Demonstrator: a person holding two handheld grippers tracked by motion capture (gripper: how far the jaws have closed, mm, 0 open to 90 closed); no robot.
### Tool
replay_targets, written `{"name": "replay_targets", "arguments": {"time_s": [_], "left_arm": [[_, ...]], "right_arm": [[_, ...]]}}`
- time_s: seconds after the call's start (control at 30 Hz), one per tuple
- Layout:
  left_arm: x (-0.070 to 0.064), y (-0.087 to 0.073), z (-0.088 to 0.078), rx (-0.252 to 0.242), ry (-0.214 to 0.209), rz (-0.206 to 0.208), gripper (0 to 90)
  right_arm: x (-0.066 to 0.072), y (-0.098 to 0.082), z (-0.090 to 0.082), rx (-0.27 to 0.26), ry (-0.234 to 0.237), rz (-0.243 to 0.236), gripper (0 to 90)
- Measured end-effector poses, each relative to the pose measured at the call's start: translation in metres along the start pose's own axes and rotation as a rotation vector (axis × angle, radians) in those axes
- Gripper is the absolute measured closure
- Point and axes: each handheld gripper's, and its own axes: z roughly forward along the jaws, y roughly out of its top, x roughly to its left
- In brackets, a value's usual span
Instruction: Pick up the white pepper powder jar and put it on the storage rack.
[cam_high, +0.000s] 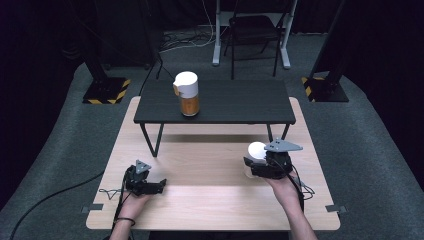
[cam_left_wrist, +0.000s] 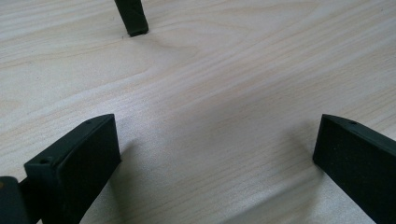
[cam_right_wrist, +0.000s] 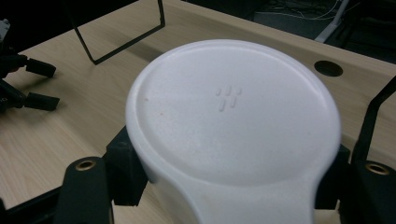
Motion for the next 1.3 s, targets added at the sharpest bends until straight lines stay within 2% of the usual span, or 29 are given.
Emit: {"name": "replay_targets", "arguments": {"time_s": [0.8,1.3], "left_arm": [[0.0,0.0,0.0,0.0,0.0,0.0,0.0],[0.0,0.0,0.0,0.0,0.0,0.0,0.0]], "right_arm": [[-0.003,0.048,-0.027,-0.026,-0.017,-0.031,30.2],[-0.005,0.085,-0.039,-0.036,-0.022,-0.057,30.2]]}}
